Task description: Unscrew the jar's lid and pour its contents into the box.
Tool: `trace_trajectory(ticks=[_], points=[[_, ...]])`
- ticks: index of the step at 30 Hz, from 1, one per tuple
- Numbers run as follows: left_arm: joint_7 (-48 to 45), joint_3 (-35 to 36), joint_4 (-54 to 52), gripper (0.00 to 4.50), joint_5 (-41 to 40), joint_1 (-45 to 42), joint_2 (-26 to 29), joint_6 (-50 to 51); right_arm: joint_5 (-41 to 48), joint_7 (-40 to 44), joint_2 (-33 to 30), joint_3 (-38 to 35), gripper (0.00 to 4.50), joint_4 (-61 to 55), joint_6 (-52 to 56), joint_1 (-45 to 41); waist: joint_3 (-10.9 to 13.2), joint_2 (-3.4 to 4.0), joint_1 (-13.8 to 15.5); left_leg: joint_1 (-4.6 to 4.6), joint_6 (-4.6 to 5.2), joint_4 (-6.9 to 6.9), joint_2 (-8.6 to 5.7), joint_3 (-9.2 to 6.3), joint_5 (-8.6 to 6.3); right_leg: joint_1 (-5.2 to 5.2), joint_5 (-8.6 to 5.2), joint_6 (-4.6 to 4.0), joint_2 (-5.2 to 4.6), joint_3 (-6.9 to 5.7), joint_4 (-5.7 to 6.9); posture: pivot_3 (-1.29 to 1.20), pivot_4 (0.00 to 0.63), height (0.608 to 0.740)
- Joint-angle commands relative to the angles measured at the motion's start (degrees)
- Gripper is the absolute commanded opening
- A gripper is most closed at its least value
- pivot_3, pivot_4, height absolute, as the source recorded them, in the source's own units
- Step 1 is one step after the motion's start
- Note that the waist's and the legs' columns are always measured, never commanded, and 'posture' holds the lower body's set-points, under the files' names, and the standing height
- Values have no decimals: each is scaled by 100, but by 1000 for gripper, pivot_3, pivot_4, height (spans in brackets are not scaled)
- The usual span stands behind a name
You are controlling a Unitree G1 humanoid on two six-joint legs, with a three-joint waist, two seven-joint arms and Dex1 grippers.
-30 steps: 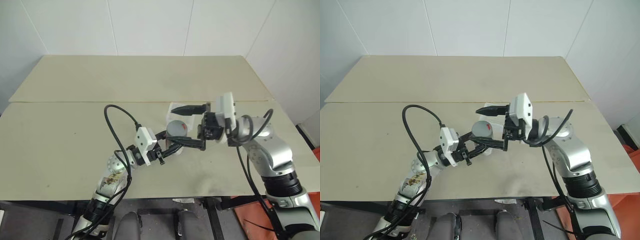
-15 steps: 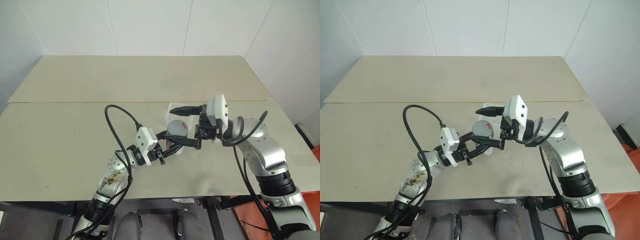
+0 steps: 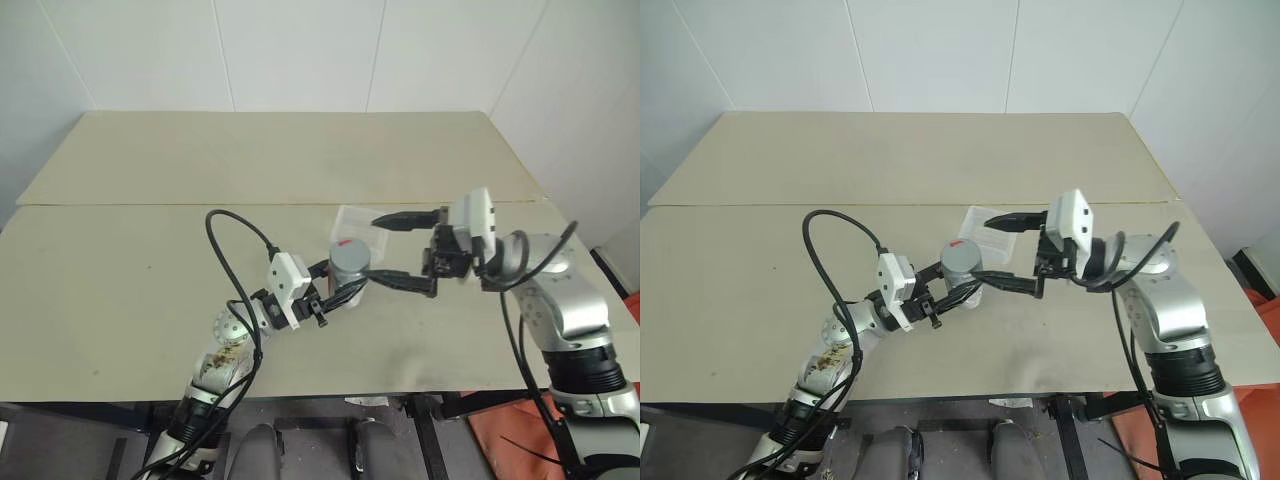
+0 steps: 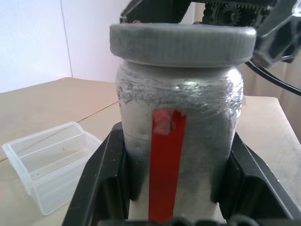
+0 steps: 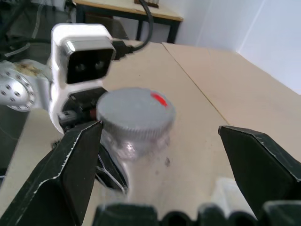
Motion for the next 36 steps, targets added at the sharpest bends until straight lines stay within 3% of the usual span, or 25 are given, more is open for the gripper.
trace_trajectory(ticks=[1, 11, 21, 36], points=[[-90, -59, -143, 1928, -60, -75, -56, -180, 70, 137, -139, -340, 4483, -45, -194, 48, 0, 0, -2, 0, 0, 0, 0, 0, 0, 0, 0, 0, 0, 0, 0, 0, 150, 740], [-112, -56, -119, 1928, -37, -57, -85, -194, 555, 770, -480, -440, 4483, -544, 157, 274, 0, 0, -3, 1, 0, -1, 0, -2, 0, 0, -1, 2, 1, 2, 0, 0, 150, 740], [-50, -77, -131, 1928, -2, -40, -102, -224, 216, -101, 484, 179, 4483, -936, 151, 30, 0, 0, -9, 3, 0, 1, 0, -3, 0, 0, -4, 8, 2, 2, 6, 0, 150, 740], [-36, -109, -125, 1928, 32, -24, -80, -244, -113, -156, 698, 252, 4483, -473, 25, -193, 0, 1, 2, 0, 0, 1, 0, -1, 0, 0, 0, 0, 1, 1, 2, 0, 150, 740]])
